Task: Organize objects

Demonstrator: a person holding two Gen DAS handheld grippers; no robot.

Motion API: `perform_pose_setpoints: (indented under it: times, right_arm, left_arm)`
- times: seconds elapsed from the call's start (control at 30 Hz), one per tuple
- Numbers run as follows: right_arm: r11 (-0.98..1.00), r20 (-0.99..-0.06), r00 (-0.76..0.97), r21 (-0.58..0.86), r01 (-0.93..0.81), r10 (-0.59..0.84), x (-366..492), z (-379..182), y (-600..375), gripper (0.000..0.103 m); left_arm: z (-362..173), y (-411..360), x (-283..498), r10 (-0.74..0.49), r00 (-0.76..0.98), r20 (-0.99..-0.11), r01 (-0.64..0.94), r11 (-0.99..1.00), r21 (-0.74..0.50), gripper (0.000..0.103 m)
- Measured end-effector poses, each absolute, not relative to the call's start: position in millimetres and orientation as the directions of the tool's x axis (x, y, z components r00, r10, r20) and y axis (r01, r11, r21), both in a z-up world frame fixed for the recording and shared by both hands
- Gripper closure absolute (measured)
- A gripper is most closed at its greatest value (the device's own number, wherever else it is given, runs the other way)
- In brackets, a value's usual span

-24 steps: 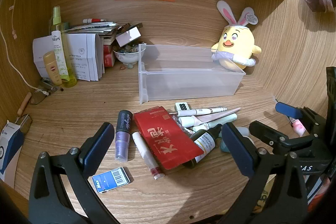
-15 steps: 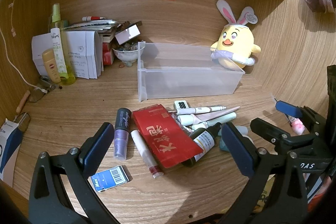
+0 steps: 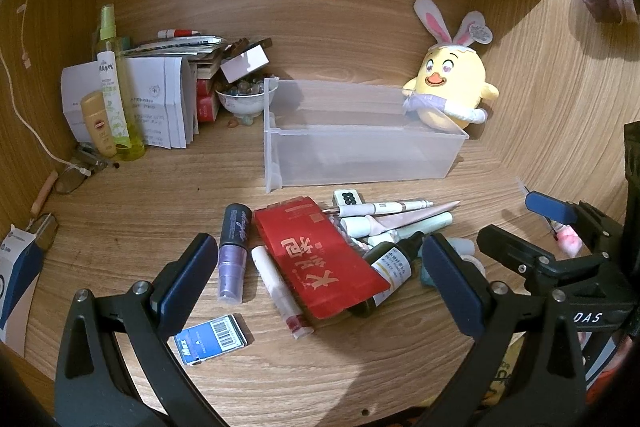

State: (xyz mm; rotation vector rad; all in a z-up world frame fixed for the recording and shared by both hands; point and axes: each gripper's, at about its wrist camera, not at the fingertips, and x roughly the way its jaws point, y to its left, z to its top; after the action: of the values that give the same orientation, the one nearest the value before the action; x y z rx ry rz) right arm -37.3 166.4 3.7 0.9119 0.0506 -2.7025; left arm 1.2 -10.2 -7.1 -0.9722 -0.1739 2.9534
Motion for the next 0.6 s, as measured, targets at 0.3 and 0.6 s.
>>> perform_pose_setpoints:
  times: [0.3, 0.6]
  right_arm:
    - [-0.958, -0.599, -0.757, 0.065, 0.280, -0.262, -38.3, 3.0, 167.8, 0.000]
    - [-0.948, -0.611, -0.742, 0.048, 0.315, -0.278, -42.3, -4.5, 160.6, 0.000]
  left_arm:
    - [-9.6, -11.8, -0.9, 0.063, -0.796, -0.601, 0.010, -0.993, -0.116, 0.000]
    - [-16.6, -16.3, -3.6, 0.054, -0.784, -0.619, 0.019, -0.994, -0.110, 0.000]
